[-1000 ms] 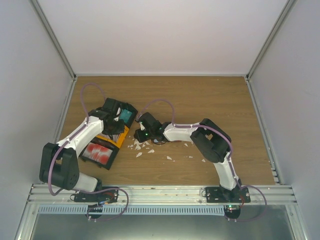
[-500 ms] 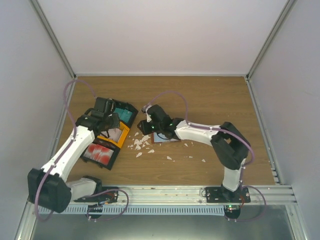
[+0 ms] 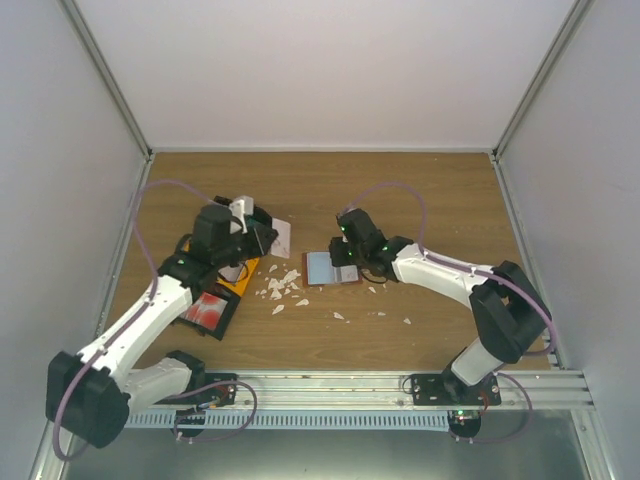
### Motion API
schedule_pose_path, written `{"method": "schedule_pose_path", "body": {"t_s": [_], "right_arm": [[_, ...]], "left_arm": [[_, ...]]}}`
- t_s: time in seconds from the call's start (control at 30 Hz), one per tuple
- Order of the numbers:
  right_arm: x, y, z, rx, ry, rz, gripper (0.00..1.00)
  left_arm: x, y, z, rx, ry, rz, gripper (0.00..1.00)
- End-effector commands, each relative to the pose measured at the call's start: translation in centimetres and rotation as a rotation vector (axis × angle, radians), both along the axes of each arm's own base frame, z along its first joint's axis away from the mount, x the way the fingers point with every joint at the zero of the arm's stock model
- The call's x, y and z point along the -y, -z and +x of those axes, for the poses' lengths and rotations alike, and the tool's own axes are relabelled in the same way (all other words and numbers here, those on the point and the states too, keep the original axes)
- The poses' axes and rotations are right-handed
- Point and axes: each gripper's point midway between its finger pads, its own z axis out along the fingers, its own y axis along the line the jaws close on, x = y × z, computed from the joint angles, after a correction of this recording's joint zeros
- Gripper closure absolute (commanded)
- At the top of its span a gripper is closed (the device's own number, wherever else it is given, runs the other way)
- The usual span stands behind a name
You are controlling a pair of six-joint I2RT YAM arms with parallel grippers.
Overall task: Put the credit cards into the card holder
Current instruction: Pick up the credit card from the storage box, then insert the credit card into the card holder.
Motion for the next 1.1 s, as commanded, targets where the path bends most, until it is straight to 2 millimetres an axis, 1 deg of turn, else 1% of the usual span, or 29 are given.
{"method": "schedule_pose_path", "body": {"t_s": [0.0,0.1,0.2,0.3,0.4,0.53,0.67,0.73,0.8,0.93,1.07], "right_arm": [[4.7,3.4,-0.6,-0.093,0.104,-0.152,0.72],[5.0,4.6,-0.7,-0.119,0.100,-0.176,0.75],[5.4,6.1,-0.5,-0.136,0.113,-0.209,0.77],[5.5,7.1,-0.4,-0.144,0.117,-0.215,0.78],[5.7,7.7,-0.1,-0.143,0.129,-0.227,0.78],[6.9,8.5,0.0,-0.152,0.172,-0.281,0.79],[8.4,9.2,-0.2,-0.171,0.222,-0.330,0.79],[8.7,9.2,-0.3,-0.171,0.226,-0.345,0.78],[8.7,9.2,-0.3,-0.166,0.214,-0.349,0.77],[8.7,9.5,-0.5,-0.178,0.200,-0.355,0.76],[8.6,10.4,-1.1,-0.209,0.178,-0.340,0.76]], "left_arm": [[5.0,-0.7,0.3,0.011,0.084,-0.212,1.00],[6.7,0.7,0.5,-0.004,0.089,-0.224,1.00],[7.9,2.9,0.6,-0.050,0.089,-0.240,1.00],[8.4,5.1,1.1,-0.089,0.052,-0.227,1.00],[8.4,6.6,1.8,-0.082,-0.015,-0.159,1.00],[9.1,8.7,2.0,-0.107,-0.015,-0.153,1.00],[9.8,11.1,2.3,-0.137,-0.018,-0.127,1.00],[10.0,11.8,2.7,-0.134,-0.023,-0.096,1.00],[10.2,12.4,3.1,-0.137,-0.024,-0.080,1.00],[11.5,12.9,3.1,-0.133,0.008,-0.092,1.00],[12.6,13.3,2.9,-0.130,0.035,-0.120,1.00]]}}
